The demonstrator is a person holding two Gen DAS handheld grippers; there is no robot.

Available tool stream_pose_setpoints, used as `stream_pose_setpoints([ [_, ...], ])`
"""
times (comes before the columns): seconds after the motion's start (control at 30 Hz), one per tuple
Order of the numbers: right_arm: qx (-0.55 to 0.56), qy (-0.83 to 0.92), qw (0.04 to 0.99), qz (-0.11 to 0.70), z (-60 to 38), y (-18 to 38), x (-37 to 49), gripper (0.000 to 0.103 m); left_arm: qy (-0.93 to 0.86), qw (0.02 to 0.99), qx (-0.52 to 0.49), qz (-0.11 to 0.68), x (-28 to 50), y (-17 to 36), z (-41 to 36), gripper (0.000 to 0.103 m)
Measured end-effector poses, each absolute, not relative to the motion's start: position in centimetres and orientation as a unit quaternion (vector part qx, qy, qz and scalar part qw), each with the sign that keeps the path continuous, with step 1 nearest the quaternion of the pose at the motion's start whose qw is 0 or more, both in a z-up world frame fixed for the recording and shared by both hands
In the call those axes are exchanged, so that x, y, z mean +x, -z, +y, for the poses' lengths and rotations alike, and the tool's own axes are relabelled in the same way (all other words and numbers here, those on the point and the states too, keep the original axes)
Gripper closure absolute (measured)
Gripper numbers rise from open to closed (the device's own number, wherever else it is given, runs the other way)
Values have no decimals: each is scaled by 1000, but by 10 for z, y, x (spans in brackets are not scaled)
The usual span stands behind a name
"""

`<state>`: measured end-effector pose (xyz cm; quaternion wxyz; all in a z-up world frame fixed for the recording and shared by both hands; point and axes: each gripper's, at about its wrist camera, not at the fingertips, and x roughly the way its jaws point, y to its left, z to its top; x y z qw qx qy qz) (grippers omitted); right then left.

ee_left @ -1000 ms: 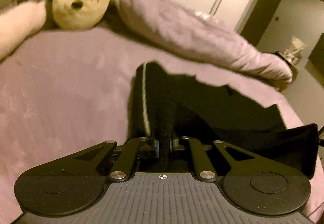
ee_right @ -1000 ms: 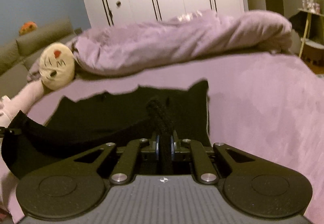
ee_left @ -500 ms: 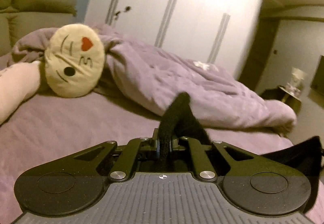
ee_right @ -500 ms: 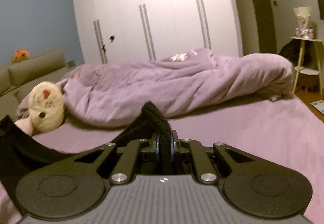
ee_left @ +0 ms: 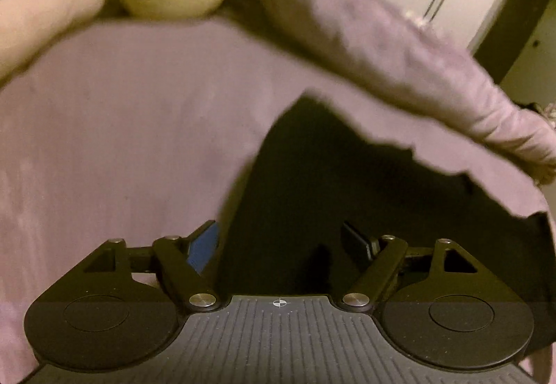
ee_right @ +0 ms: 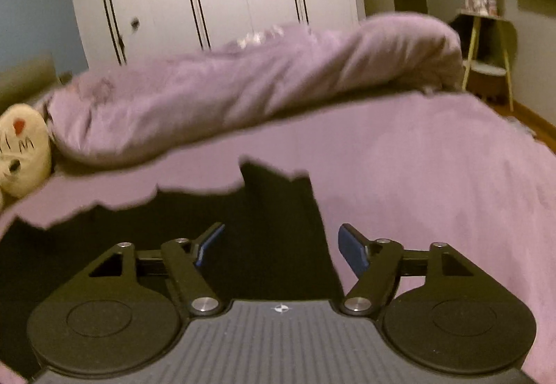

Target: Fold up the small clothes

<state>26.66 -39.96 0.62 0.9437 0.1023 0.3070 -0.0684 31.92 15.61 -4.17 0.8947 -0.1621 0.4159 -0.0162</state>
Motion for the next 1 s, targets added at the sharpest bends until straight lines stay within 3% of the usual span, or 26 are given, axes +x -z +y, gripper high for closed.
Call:
stream_pose_setpoints([
  [0.13,139,73,932,328,-408,7,263,31,22,879,-206,429,317,54,158,23],
  [0.37,123,58,936,326,-404,2,302,26,30,895,-166,414,342,44,136,23],
  [0.43,107,59,935,334,-400,4,320,27,28,895,-161,415,348,43,132,30],
  [0.47,100,56,935,337,-397,5,326,32,27,897,-154,413,353,43,129,38],
  [0.5,94,49,935,339,-394,6,330,57,27,899,-142,414,357,44,125,56],
  [0.53,76,46,935,344,-388,6,335,86,22,900,-125,416,360,44,123,64],
  [0.57,54,49,935,347,-382,5,337,94,19,903,-110,416,363,44,119,66],
  [0.7,4,31,939,341,-365,3,338,97,22,915,-90,392,365,39,115,91],
  [1.0,2,80,970,230,-368,-47,336,98,-2,952,-120,281,363,-11,117,95],
])
